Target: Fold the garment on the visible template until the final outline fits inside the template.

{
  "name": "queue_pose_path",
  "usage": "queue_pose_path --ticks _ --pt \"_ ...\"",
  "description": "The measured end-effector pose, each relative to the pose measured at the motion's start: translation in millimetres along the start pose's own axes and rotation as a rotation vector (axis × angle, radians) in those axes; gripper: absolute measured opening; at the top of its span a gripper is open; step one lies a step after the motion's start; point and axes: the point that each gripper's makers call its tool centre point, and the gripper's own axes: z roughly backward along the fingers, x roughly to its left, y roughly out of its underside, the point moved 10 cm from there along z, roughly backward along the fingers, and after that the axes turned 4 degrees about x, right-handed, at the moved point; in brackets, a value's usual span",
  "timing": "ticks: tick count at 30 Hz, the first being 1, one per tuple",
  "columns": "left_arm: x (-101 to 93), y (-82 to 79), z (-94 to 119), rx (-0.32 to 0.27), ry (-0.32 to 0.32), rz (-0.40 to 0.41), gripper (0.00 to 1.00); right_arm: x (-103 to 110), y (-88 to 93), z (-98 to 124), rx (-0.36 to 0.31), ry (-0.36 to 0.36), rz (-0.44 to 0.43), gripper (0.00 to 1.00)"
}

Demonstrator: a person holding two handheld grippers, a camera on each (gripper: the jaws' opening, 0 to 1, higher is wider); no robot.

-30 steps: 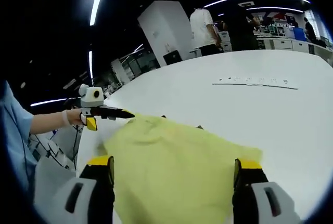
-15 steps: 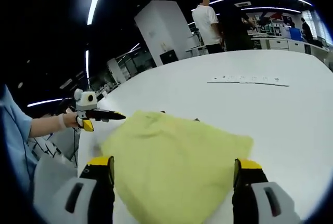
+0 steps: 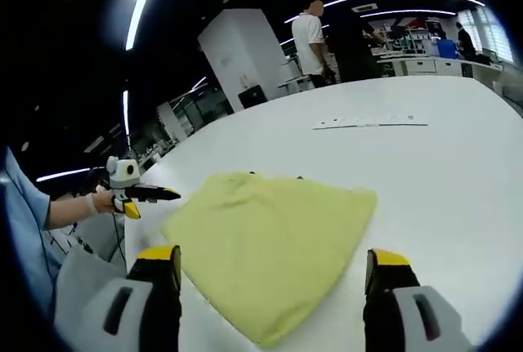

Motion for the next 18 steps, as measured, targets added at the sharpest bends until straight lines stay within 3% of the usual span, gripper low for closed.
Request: queue_pose_path --ticks 15,18 --pt "-13.4 32.4 21.9 0.018 -0.02 0.051 0.7 0.9 23.8 25.5 -0.017 0.026 -0.027 0.91" --pt "-15.2 37.8 21.4 0.02 -0.022 0.056 0.63 1.3 29.8 30.2 -0.019 0.031 -0.04 0.91"
